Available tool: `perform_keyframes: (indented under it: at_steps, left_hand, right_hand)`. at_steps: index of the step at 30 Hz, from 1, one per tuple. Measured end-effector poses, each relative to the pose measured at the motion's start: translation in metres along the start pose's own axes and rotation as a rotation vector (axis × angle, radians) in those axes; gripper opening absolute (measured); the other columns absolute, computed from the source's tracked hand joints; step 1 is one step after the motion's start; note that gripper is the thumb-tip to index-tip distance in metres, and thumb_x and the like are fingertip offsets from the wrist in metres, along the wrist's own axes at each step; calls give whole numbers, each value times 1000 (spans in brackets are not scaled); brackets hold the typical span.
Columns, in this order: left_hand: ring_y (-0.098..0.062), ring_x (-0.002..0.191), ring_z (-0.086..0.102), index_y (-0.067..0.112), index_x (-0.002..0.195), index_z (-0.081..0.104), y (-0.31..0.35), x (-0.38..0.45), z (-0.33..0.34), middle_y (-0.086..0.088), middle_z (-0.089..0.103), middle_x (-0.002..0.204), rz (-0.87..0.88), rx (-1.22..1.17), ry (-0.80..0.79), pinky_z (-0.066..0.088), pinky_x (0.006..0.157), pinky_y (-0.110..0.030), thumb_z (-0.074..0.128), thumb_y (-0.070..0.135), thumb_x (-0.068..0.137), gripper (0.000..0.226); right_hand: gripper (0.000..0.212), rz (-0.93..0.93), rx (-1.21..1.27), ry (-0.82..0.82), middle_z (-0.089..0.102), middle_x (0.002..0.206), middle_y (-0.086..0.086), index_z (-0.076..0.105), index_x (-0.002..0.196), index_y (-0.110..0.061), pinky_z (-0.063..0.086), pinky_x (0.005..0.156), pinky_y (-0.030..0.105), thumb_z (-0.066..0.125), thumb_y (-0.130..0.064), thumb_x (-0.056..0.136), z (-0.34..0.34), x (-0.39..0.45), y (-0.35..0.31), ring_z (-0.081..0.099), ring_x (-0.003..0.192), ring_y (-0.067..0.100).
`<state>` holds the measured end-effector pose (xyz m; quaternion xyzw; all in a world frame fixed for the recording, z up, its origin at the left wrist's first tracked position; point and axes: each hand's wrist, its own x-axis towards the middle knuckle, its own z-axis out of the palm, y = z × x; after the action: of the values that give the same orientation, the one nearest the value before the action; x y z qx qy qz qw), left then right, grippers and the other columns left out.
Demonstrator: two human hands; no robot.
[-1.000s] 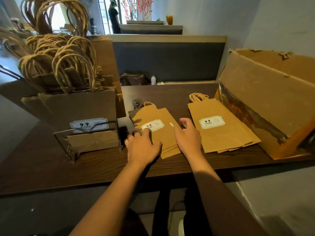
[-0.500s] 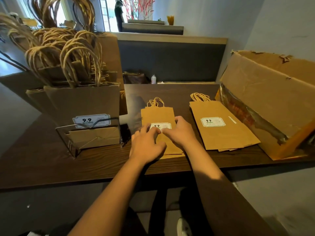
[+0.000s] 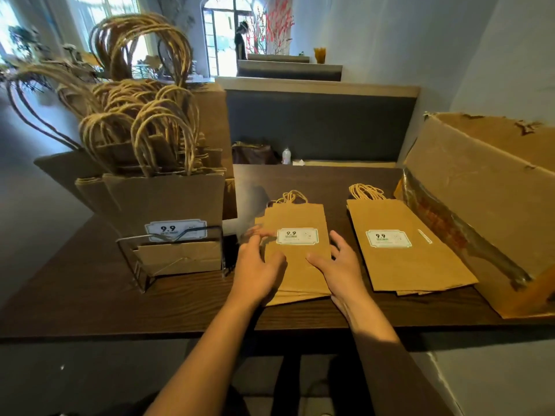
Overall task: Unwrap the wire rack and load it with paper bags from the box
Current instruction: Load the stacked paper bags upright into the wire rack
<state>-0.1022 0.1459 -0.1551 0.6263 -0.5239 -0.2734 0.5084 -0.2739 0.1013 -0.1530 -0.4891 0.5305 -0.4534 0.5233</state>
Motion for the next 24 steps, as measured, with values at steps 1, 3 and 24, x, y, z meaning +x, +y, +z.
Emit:
perform_keyframes:
  at_steps: [1, 3, 24]
  left_hand:
    - [-10, 129, 49, 36, 126, 52, 1, -2, -2, 14, 49, 133, -42, -28, 8, 42, 105, -29, 71, 26, 82, 49]
    - [-7, 122, 54, 37, 138, 39, 4, -2, -6, 9, 53, 133, -128, -157, 5, 47, 103, -30, 73, 23, 89, 61]
    - [-3, 130, 56, 43, 131, 53, 28, -11, -14, 14, 64, 134, 55, -205, -140, 44, 111, -29, 60, 2, 100, 52]
  right_hand:
    - [78, 0, 52, -14, 67, 133, 1, 43, 152, -23, 55, 101, 47, 79, -5, 85, -2, -2, 1, 66, 119, 19]
    - [52, -35, 168, -12, 76, 116, 2, 60, 136, -16, 58, 93, 44, 70, 3, 89, -6, -8, -3, 72, 107, 20]
    - [30, -228, -2, -122, 77, 111, -6, 70, 111, -21, 53, 104, 47, 74, -3, 88, -12, -14, -18, 71, 109, 13]
